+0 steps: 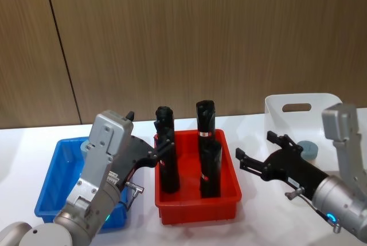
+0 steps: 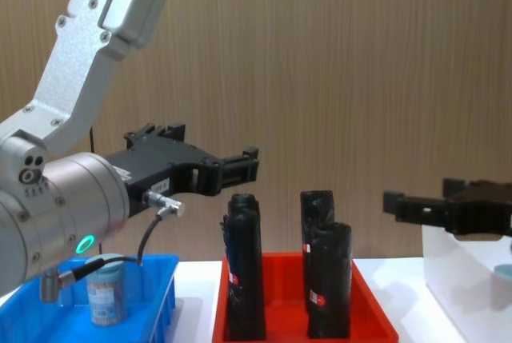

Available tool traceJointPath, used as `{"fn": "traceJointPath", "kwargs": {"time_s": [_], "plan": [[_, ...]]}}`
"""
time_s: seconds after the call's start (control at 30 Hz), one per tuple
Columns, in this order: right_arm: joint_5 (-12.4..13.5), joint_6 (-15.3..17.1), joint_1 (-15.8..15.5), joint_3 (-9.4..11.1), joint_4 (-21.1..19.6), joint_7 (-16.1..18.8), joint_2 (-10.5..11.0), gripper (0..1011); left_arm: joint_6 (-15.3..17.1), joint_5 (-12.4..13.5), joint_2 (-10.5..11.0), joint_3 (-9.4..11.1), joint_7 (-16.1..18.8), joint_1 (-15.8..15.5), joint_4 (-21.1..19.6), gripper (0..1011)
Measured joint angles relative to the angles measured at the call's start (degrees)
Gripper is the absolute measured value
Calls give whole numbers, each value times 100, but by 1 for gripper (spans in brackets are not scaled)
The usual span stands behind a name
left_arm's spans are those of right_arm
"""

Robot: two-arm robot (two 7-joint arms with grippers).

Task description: Pick the cotton swabs from the blue box and place them into the white box.

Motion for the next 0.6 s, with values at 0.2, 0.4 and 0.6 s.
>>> {"fn": "traceJointPath", "kwargs": {"time_s": [0.2, 0.4, 0.6], "plan": [[-107, 78, 250, -60, 325, 291, -104, 1002, 0, 0, 0, 0, 0, 0, 0, 1004], [-256, 104, 533, -150, 738, 555, -242, 1002, 0, 0, 0, 0, 0, 0, 0, 1004], [-415, 104, 790, -247, 1148, 733, -387, 1002, -1, 0, 0, 0, 0, 0, 1, 1004]]}}
